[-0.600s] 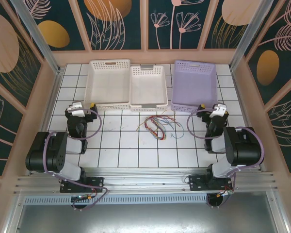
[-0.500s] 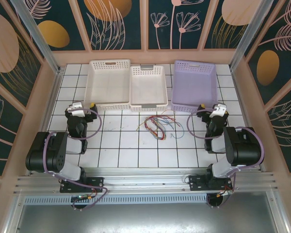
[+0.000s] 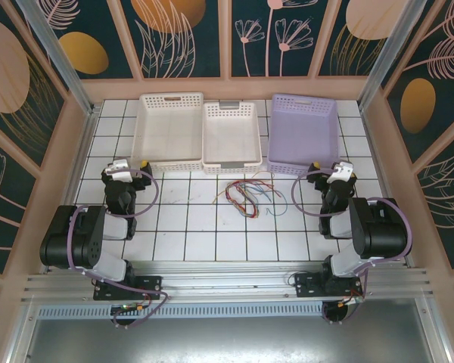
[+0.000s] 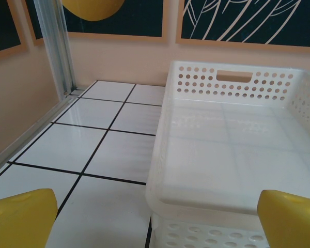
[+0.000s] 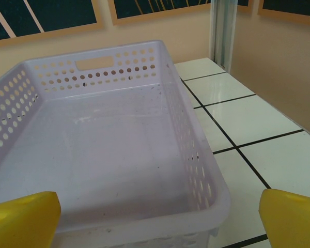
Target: Untangle the cables
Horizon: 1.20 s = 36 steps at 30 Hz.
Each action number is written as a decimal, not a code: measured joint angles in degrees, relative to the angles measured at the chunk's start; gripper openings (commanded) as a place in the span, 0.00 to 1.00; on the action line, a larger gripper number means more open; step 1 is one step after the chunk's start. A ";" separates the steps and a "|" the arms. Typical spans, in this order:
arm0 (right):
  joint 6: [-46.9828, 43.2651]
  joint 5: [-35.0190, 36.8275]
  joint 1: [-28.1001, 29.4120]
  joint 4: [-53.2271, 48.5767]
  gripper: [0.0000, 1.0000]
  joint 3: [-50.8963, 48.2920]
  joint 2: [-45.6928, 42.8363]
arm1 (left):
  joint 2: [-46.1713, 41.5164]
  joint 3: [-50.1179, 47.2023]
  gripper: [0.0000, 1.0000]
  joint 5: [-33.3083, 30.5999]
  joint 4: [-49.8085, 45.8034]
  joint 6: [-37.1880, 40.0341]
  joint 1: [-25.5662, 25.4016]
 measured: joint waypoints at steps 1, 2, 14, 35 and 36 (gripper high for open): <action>0.02 0.00 0.00 0.00 0.99 0.00 0.00 | 0.00 -0.02 0.99 0.00 0.00 0.00 0.00; 0.02 0.00 0.00 0.00 0.99 0.00 0.00 | 0.00 -0.02 0.99 0.00 0.00 0.02 0.00; 1.31 0.63 -0.07 -27.74 0.99 14.75 -13.46 | 0.00 0.00 0.99 0.00 0.00 0.02 0.00; 19.23 -7.39 3.34 -50.97 0.99 19.76 -27.23 | 0.00 0.00 0.99 0.00 0.00 0.02 0.00; 19.93 -8.15 3.34 -51.91 0.99 20.37 -27.23 | 0.00 0.00 0.99 0.00 0.00 0.00 0.00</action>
